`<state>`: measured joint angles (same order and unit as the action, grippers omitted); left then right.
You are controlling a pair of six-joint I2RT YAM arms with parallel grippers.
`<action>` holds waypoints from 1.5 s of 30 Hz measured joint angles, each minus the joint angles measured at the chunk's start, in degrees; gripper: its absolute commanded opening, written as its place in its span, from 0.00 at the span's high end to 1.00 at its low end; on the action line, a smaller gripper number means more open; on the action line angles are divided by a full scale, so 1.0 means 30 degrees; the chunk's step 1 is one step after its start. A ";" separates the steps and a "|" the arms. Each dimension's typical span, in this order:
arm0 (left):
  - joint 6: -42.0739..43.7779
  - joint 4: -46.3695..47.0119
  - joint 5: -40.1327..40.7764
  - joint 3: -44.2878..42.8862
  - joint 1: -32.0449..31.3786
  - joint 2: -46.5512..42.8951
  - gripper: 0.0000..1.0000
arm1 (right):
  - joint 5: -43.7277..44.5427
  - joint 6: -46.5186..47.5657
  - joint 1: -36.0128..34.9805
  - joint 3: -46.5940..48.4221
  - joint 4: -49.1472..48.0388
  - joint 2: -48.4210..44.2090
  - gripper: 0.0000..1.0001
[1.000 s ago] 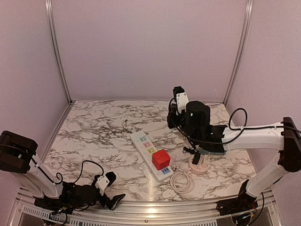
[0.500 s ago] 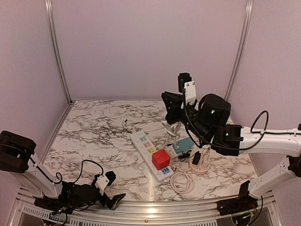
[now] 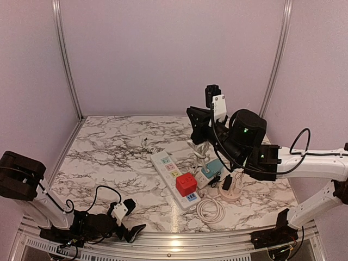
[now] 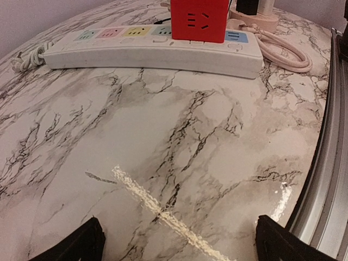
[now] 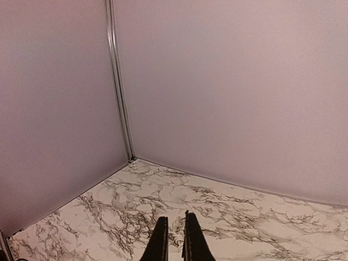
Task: Insert the plug
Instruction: Pick up the socket from the corner of the board.
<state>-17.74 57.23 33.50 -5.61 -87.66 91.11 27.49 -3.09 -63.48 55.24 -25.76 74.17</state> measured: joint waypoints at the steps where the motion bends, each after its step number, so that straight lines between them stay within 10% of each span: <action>1: 0.0000 0.0000 0.0007 0.0000 0.0000 -0.0007 0.01 | 0.0000 0.0000 0.0000 0.0000 -0.0058 0.0066 1.00; 21: 0.0015 -0.0233 0.0787 -0.3082 -0.0022 0.3031 0.01 | 0.0874 0.0277 -0.0066 -0.0685 -0.0925 0.1421 1.00; 45: 0.0372 0.1639 0.0095 0.0197 -0.0109 0.1107 0.01 | 0.0321 0.0430 -0.0685 -0.0583 0.0138 0.0539 1.00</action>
<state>-16.62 62.15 33.78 -5.02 -87.99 94.43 28.45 -1.80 -65.54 53.49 -25.34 75.79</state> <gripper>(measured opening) 0.990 0.055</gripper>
